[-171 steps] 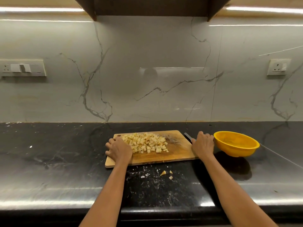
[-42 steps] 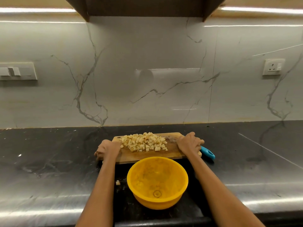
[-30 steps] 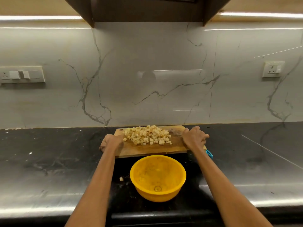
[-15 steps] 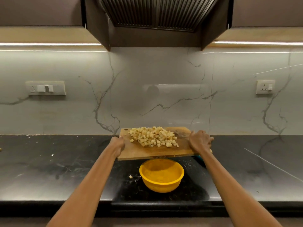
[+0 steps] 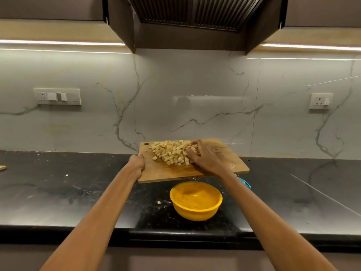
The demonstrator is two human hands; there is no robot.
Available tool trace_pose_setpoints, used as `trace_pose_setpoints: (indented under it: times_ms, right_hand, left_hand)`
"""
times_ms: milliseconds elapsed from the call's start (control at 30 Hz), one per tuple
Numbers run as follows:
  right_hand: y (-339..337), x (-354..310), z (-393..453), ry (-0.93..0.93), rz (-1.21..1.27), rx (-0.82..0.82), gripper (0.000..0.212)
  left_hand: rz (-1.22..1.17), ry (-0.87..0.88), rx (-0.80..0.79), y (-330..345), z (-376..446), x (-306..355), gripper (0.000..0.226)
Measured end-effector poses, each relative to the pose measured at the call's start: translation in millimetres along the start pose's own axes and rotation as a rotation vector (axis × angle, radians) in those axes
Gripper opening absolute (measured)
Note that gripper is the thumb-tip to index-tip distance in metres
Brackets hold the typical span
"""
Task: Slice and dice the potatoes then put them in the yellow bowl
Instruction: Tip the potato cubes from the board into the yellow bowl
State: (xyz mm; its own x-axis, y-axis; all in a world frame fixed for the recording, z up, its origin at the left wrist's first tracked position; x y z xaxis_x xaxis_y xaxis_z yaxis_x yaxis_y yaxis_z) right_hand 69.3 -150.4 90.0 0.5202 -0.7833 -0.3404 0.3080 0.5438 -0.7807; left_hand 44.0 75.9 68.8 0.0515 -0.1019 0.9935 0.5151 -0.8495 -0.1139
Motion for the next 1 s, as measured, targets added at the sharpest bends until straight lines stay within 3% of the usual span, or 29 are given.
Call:
trace_pose_setpoints:
  times_ms: [200, 367, 467, 533, 700, 867, 1000]
  right_hand:
    - [26.3, 3.5, -27.9, -0.132, -0.032, 0.048, 0.013]
    - [10.3, 18.9, -36.9, 0.041, 0.252, 0.173, 0.023]
    - [9.6, 28.7, -36.3, 0.118, 0.225, 0.143, 0.029]
    - [17.5, 28.2, -39.0, 0.09, 0.171, 0.072, 0.031]
    - [13.9, 27.7, -41.4, 0.046, 0.246, 0.173, 0.031]
    - [19.7, 18.6, -46.2, -0.033, 0.207, 0.101, 0.036]
    - [15.4, 19.7, -54.5, -0.048, 0.368, 0.215, 0.036]
  left_hand:
    - [-0.007, -0.035, 0.001, -2.2, 2.6, -14.4, 0.046]
    - [-0.043, -0.059, -0.014, -1.3, 5.7, -26.1, 0.047]
    - [-0.046, -0.06, -0.017, -0.1, 7.3, -31.7, 0.047]
    - [-0.05, -0.043, -0.027, 1.6, 7.2, -32.5, 0.047]
    - [-0.041, -0.042, -0.06, 1.2, 9.1, -34.7, 0.046]
    - [-0.045, -0.02, -0.057, -0.6, 9.3, -35.0, 0.046]
    - [-0.038, -0.002, -0.049, -1.6, 9.3, -32.6, 0.045]
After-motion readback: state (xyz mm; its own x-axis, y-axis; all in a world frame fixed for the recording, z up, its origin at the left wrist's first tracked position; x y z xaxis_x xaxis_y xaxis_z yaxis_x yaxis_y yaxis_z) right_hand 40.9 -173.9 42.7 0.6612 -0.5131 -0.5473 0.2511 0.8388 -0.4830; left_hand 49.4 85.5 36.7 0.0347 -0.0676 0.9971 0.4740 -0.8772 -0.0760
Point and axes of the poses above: each hand's wrist, its own z-axis towards the middle knuckle, its own y-axis out of the palm, x = y × z, the point moved 3 cm from there along z, towards the middle knuckle, and after that the axes turned 8 degrees about -z, right-handed, at the moved point
